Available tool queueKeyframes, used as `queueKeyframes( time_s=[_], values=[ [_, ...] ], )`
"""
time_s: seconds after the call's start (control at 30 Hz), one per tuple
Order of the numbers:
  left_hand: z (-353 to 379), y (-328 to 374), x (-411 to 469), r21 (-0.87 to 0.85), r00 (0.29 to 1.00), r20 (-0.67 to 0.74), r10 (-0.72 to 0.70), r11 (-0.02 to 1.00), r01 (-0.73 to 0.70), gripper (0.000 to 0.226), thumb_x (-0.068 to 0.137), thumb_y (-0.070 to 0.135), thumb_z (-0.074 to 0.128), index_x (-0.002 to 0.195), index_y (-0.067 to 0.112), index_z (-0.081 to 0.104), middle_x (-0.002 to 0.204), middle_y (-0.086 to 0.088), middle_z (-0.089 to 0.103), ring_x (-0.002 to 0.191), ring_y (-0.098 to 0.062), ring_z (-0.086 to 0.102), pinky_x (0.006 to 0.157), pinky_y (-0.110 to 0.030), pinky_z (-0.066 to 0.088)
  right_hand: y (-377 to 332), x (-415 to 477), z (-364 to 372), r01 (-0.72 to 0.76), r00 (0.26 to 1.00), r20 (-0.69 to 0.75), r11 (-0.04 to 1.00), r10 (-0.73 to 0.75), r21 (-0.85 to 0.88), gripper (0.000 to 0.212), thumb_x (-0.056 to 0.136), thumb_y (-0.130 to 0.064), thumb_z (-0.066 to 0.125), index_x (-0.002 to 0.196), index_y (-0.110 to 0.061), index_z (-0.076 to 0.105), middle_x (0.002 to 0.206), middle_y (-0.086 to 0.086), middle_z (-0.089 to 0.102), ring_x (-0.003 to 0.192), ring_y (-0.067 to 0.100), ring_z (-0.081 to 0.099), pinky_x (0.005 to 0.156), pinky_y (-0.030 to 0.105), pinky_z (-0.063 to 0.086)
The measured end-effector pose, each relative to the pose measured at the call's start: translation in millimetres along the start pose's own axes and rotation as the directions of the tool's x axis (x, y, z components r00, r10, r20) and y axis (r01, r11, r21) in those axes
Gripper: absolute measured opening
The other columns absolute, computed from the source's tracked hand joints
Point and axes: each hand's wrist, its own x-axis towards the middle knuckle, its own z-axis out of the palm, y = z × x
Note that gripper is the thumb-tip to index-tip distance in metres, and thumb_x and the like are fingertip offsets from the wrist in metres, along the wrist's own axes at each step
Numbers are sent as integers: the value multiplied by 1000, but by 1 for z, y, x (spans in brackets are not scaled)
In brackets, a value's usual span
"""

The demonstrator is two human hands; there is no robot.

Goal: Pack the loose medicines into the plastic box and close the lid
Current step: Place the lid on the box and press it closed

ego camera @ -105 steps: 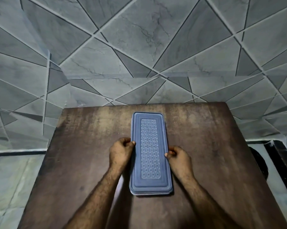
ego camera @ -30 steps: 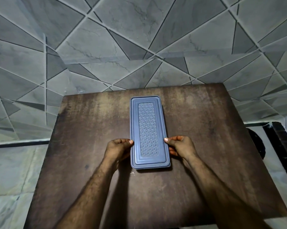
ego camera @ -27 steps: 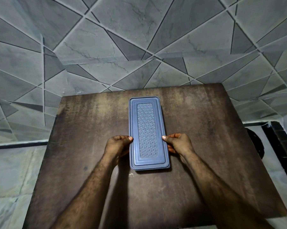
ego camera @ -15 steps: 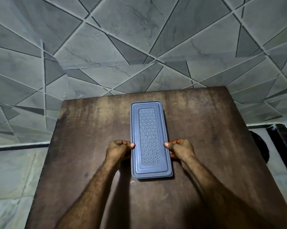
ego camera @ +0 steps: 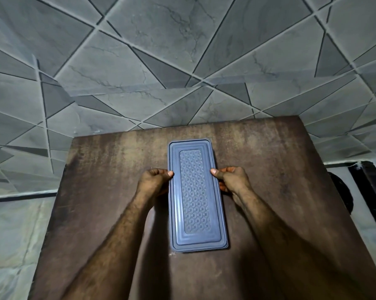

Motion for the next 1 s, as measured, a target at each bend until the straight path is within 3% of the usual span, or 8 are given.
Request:
queueKeyframes(
  time_s=[0.17, 0.37, 0.5, 0.6, 0.7, 0.77, 0.87, 1.0],
  values=[
    [2, -10, 12, 17, 996, -93, 14, 1000, -12, 16, 81, 17, 75, 66, 14, 69, 68, -12, 67, 60, -22, 59, 57, -28, 49, 8, 9, 1, -7, 996, -86, 998, 1, -69, 27, 68, -31, 82, 67, -12, 63, 64, 7, 69, 58, 21, 61, 65, 38, 56],
    [3, -1, 19, -15, 999, -24, -32, 999, 32, 11, 87, 14, 71, 78, 9, 67, 64, -4, 67, 54, -13, 62, 46, -19, 49, -6, 13, -5, -52, 997, 59, 998, 50, 35, 19, 74, -21, 80, 72, -12, 63, 69, 6, 67, 56, 13, 55, 58, 25, 48],
    [13, 25, 38, -62, 999, -33, 16, 998, -18, 23, 90, 21, 66, 69, 13, 63, 50, 3, 58, 46, -15, 49, 41, -16, 40, -39, 34, 10, 38, 999, 10, 998, -39, 53, 23, 76, -28, 78, 69, -16, 60, 67, 3, 66, 53, 12, 54, 53, 23, 46],
    [21, 42, 59, -65, 993, -106, 57, 996, -64, 26, 83, 33, 68, 67, 12, 65, 66, -9, 61, 61, -20, 51, 55, -25, 40, -61, 52, 23, 67, 996, -64, 997, -65, 26, 36, 68, -40, 81, 56, -18, 55, 66, 9, 63, 60, 21, 52, 59, 35, 44],
    [27, 51, 72, -92, 990, -130, 52, 994, -65, 23, 82, 33, 71, 77, 10, 73, 74, -9, 70, 65, -20, 60, 64, -28, 47, -65, 69, 30, 69, 991, -111, 995, -76, -68, 43, 56, -60, 75, 45, -22, 59, 50, 0, 57, 57, 23, 51, 60, 39, 43],
    [30, 54, 78, -160, 991, -125, 45, 985, -65, 14, 84, 23, 71, 83, 9, 73, 79, -11, 72, 69, -21, 64, 70, -29, 52, -68, 72, 34, 82, 985, -143, 991, -97, -103, 34, 61, -57, 74, 41, -34, 60, 45, -4, 50, 57, 23, 50, 64, 38, 45],
    [33, 54, 88, -196, 986, -164, 9, 980, -42, 8, 81, 16, 74, 77, 9, 73, 85, -14, 74, 76, -23, 68, 79, -33, 56, -67, 74, 37, 72, 975, -205, 993, -90, -93, 41, 64, -51, 77, 47, -19, 58, 50, -4, 53, 64, 23, 55, 72, 37, 50],
    [33, 52, 100, -110, 969, -248, 1, 994, -29, 22, 71, 25, 79, 73, 5, 72, 81, -11, 73, 77, -22, 66, 80, -35, 57, -66, 76, 40, 74, 963, -246, 986, -110, -151, 40, 74, -47, 75, 61, -14, 57, 69, 1, 65, 76, 24, 63, 76, 30, 48]
  ],
)
